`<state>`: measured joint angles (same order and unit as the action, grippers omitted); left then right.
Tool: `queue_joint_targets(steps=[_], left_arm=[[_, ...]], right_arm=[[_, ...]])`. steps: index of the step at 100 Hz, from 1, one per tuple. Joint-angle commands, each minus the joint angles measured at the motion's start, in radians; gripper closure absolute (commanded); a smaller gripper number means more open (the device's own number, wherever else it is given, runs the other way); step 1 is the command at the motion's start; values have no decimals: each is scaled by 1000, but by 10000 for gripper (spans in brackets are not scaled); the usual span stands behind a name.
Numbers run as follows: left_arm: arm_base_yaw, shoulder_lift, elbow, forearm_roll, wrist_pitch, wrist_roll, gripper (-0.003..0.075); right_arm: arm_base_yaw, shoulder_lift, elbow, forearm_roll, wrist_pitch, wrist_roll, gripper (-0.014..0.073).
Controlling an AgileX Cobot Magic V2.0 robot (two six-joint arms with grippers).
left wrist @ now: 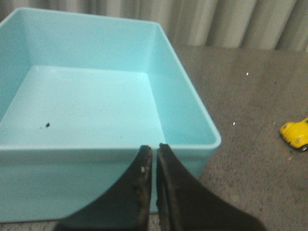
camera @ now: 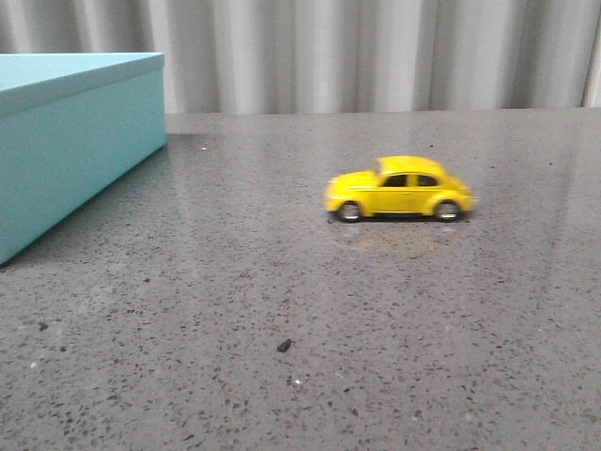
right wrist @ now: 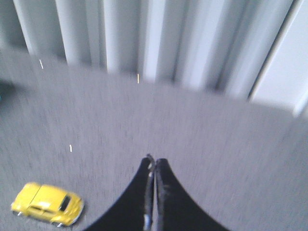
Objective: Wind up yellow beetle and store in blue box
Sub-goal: 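Lift the right gripper off so the beetle drives toward the blue box, then lower the left gripper over the beetle and close on its body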
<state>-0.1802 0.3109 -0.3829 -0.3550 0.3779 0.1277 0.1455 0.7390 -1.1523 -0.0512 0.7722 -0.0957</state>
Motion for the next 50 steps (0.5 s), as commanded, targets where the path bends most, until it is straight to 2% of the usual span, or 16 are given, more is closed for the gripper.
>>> queue_joint_targets(steps=[1,23,37,44,50], left_arm=[[-5,39,-71,-34,-105,30,741],[-10,212,-258,-34,-61,247,741],[-92,345,-378,-34,-6,419,729],[-150,419,-435,-32,43,520,675],[-199,494,-487,-15,90,558,594]], right_arm=[[13,-124,5,-17,-118,-41,646],[21,-381,161,-36,-195,-46,646],[21,-453,232,-38,-199,-48,646],[21,-462,244,-38,-199,-48,646],[21,-462,244,-38,-199,-48,646]])
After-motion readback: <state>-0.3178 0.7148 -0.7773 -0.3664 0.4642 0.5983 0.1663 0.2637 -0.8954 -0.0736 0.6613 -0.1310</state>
